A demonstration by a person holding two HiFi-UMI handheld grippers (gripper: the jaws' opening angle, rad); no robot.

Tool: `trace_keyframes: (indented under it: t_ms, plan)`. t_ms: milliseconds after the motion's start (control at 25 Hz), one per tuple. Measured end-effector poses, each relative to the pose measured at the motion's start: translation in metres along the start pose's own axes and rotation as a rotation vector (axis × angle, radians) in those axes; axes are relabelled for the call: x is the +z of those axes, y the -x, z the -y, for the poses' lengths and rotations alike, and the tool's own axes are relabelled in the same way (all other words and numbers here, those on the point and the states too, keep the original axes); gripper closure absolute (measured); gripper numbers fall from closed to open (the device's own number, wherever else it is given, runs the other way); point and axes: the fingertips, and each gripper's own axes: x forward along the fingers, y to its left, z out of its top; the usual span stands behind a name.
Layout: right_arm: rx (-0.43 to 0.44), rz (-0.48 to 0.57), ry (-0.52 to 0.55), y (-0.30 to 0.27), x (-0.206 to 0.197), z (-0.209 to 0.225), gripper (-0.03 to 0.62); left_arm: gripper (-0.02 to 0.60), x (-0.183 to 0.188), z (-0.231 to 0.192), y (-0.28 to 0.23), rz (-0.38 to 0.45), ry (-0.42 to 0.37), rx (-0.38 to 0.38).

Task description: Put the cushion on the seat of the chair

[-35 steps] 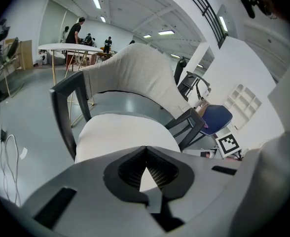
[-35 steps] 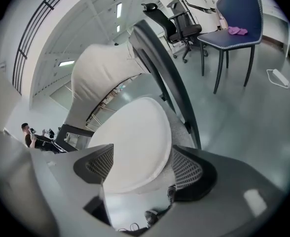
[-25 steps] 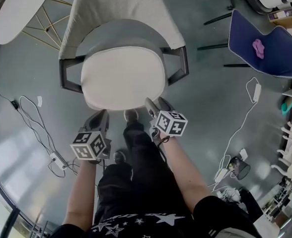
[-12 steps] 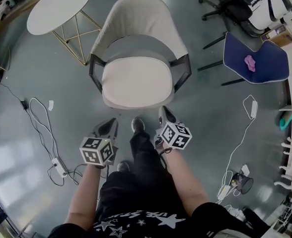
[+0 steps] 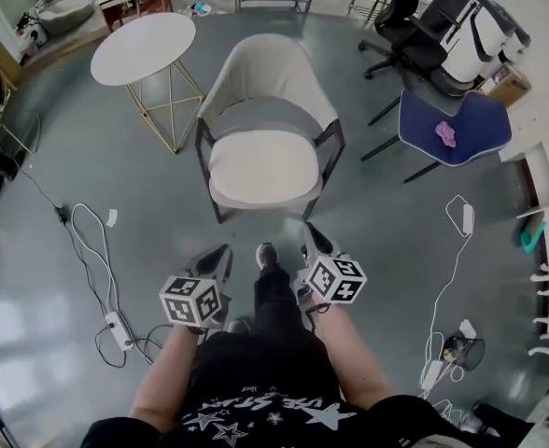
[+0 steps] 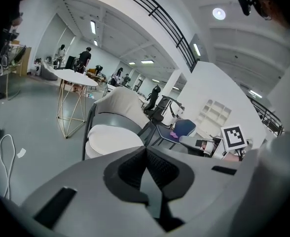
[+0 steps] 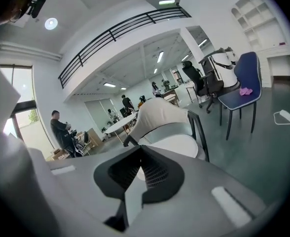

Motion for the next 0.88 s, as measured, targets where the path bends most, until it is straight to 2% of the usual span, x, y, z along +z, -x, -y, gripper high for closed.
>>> trace_keyframes:
  t_ms: [80, 320, 440, 680, 880]
  plan:
    - [0.003, 0.012, 0.022, 0.023, 0.000, -0.012, 0.591, 0.574, -0.002, 0.011, 0.014, 0.006, -0.014, -0.024]
    - [-0.029, 0.054, 0.048, 0.091, 0.003, -0.034, 0.591, 0.574, 0.018, 0.051, 0.046, 0.051, -0.140, -0.096]
    - [-0.035, 0.060, 0.054, 0.116, 0.007, -0.044, 0.591, 0.574, 0.024, 0.066, 0.060, 0.061, -0.155, -0.118]
    - [-0.013, 0.086, 0.096, 0.144, 0.023, -0.048, 0.591, 0.574, 0.022, 0.090, 0.075, 0.083, -0.179, -0.115]
    - [0.036, 0.087, 0.143, 0.166, 0.029, -0.050, 0.591, 0.574, 0.012, 0.109, 0.088, 0.102, -0.185, -0.078]
